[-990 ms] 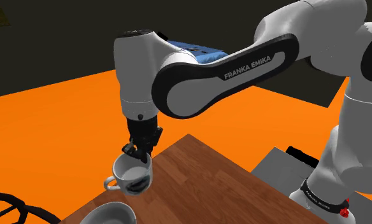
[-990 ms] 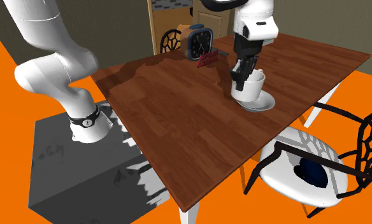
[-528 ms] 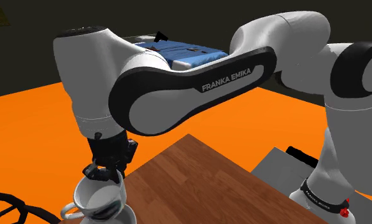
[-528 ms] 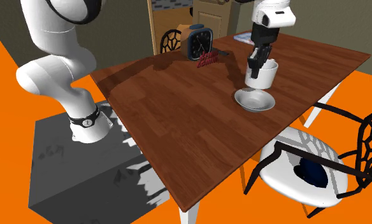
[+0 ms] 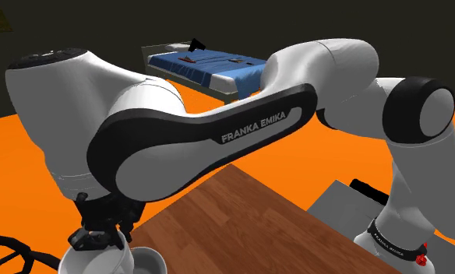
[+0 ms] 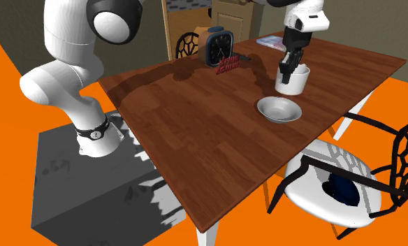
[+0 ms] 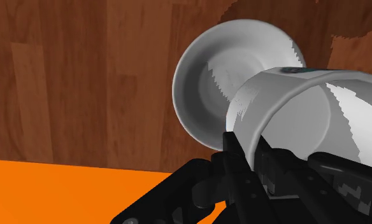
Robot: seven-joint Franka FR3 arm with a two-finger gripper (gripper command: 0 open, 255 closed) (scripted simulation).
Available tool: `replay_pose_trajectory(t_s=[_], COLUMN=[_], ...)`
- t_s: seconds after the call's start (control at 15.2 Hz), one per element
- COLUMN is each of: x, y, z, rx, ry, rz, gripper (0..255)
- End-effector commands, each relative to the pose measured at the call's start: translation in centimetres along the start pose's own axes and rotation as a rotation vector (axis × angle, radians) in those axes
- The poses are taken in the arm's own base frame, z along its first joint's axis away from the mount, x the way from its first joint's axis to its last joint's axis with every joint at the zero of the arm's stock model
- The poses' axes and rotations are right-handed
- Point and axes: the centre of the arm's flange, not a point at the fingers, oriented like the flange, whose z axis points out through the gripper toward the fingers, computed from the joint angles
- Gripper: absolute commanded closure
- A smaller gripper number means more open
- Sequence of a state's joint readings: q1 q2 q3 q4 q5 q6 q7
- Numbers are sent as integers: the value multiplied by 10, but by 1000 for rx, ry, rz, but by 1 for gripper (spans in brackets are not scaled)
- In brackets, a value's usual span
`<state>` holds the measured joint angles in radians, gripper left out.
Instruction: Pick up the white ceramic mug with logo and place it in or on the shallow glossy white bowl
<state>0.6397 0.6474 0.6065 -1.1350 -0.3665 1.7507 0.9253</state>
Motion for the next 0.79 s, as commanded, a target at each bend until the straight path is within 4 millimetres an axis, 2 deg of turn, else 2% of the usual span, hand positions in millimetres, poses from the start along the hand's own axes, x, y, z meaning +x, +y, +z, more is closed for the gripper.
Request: replay_pose_trajectory(t_s=[0.0,0.73], x=[-1,-4], y=[-1,2], z=[10,68], rx=[0,0], ry=[0,0], rz=[0,0], gripper=[255,255])
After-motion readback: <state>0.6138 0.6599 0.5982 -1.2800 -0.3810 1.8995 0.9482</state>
